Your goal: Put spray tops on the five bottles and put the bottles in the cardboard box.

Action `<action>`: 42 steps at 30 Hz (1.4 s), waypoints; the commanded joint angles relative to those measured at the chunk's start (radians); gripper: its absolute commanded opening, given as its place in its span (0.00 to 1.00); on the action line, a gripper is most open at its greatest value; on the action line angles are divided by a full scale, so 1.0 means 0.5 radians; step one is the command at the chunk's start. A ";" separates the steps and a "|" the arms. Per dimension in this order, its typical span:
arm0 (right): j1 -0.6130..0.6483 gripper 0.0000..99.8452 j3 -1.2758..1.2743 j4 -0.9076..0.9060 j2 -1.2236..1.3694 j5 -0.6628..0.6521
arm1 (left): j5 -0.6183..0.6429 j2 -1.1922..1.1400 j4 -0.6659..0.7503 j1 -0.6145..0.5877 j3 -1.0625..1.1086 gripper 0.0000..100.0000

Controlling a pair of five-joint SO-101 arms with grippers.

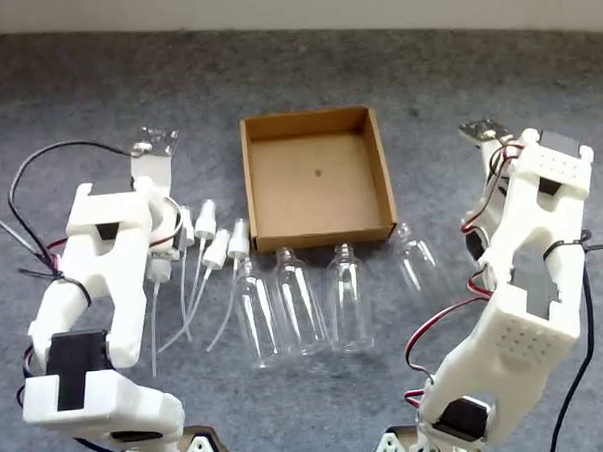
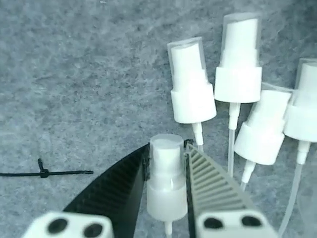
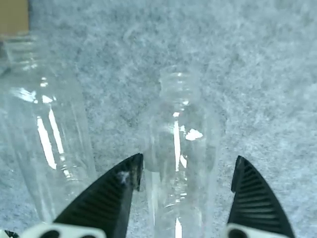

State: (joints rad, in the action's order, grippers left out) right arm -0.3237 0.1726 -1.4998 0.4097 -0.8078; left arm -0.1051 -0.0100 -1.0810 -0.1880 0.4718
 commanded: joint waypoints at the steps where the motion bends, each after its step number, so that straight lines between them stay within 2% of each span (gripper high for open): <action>1: 0.130 0.24 0.026 0.048 -0.124 -0.018 | -0.009 0.017 0.068 0.026 0.038 0.06; 5: 0.192 0.24 0.026 0.057 -0.127 -0.006 | -0.009 0.017 0.068 0.026 0.041 0.06; 14: 0.143 0.24 0.005 0.063 -0.121 -0.018 | -0.009 0.017 0.104 0.026 0.044 0.06; 19: 0.109 0.24 -0.084 0.069 -0.124 -0.150 | -0.009 0.017 0.107 0.026 0.044 0.06; 28: 0.026 0.23 -0.275 0.379 -0.130 -0.074 | -0.006 0.014 0.107 0.026 0.044 0.06; 33: 0.020 0.12 -0.269 0.400 -0.143 0.040 | -0.006 0.014 0.107 0.029 0.044 0.06; 36: 0.020 0.09 -0.262 0.400 -0.149 0.040 | -0.006 0.014 0.107 0.026 0.044 0.06; 42: 0.054 0.02 -0.130 0.333 -0.450 0.307 | -0.003 0.038 0.104 0.023 0.023 0.06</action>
State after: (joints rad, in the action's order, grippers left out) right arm -0.3038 0.0330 -1.3126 0.3284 -0.7020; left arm -0.1051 -0.0100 -1.0426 -0.1895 0.4979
